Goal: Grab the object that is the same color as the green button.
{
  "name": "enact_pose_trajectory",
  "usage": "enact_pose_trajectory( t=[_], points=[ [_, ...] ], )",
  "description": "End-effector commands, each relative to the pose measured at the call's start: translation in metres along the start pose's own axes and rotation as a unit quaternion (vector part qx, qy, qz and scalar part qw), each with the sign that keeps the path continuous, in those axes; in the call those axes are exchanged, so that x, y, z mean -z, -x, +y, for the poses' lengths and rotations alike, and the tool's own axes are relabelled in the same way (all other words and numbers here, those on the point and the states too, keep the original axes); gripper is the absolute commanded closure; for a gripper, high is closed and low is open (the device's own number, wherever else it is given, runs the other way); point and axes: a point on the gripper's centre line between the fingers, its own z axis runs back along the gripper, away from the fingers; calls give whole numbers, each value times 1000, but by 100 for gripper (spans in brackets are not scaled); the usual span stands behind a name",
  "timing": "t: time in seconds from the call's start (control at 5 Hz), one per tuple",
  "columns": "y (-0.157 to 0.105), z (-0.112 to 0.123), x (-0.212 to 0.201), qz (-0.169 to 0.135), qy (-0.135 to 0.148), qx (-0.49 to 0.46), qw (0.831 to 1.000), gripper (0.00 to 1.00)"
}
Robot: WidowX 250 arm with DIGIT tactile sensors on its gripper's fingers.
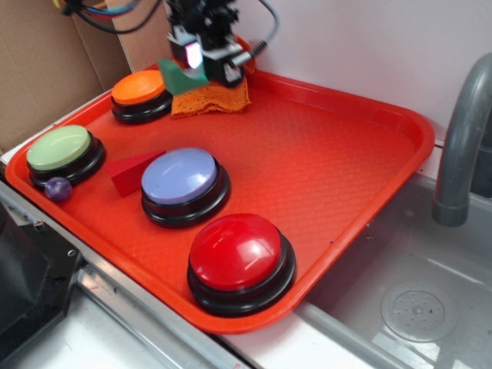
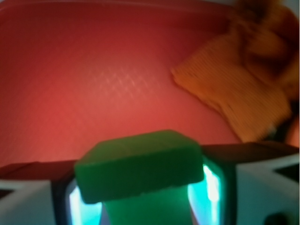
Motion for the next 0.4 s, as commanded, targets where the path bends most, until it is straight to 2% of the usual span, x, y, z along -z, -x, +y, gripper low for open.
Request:
enact_pose_trajectory(
  t=[0.0, 0.2],
  points=[
    [40, -1, -68, -58, -41, -37, 997, 100],
    [38, -4, -68, -45, -36, 9, 998, 100]
  ],
)
